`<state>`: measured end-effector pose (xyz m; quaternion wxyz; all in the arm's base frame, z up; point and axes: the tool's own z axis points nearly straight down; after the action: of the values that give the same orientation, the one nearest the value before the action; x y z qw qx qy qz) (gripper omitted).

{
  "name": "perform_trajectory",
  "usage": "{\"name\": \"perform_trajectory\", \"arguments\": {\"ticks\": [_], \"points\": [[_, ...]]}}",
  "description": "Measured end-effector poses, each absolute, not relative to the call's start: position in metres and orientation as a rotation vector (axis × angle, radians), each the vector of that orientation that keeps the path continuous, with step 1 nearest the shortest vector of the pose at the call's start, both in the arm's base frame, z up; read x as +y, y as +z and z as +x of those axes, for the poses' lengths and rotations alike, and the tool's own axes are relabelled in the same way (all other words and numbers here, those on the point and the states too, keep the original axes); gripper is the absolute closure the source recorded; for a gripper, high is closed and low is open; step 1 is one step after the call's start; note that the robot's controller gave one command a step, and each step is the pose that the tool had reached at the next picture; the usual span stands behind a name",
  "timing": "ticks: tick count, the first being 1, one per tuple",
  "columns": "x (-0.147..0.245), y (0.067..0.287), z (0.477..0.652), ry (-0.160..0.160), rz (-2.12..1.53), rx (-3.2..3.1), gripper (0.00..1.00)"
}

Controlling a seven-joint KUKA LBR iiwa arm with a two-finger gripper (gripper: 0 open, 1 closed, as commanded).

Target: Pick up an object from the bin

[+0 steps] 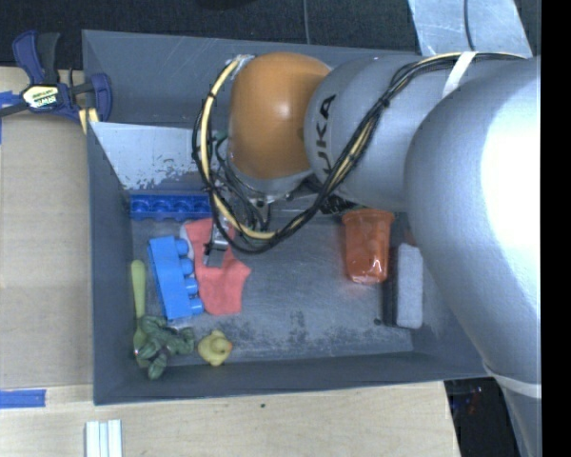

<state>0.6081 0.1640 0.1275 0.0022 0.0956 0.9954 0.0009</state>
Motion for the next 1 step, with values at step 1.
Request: {"name": "perform_trajectory", "arguments": {"ticks": [1], "points": [[0.1582, 0.1041, 0.6051, 0.003, -0.182, 3.125, 0.0]]}}
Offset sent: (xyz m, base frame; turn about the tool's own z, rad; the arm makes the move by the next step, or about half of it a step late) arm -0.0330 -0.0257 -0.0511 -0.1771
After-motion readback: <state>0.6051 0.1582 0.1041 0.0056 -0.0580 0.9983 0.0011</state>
